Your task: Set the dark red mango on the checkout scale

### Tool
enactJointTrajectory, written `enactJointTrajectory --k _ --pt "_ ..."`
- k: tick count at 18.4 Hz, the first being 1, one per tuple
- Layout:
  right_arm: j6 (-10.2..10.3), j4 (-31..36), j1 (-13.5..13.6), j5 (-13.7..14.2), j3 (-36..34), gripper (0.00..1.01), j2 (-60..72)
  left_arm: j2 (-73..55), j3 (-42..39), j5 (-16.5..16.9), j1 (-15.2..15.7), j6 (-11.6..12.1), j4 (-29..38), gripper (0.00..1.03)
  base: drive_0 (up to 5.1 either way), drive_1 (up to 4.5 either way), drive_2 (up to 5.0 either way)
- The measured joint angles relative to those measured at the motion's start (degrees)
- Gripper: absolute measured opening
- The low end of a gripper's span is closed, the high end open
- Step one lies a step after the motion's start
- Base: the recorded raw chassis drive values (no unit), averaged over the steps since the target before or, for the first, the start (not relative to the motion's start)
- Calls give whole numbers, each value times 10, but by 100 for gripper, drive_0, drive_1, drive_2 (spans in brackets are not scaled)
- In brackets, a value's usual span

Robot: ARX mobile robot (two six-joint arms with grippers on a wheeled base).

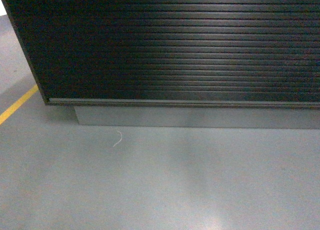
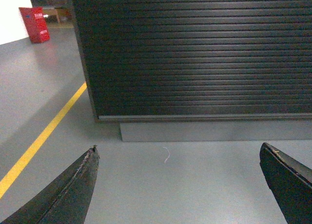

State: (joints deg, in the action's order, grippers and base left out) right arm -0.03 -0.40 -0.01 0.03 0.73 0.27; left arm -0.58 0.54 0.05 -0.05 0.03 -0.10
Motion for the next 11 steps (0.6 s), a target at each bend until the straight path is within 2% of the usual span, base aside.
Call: enactJointTrajectory --k 11 --pt "0 2 0 0 0 98 0 0 0 -1 0 0 -1 98 -2 413 -418"
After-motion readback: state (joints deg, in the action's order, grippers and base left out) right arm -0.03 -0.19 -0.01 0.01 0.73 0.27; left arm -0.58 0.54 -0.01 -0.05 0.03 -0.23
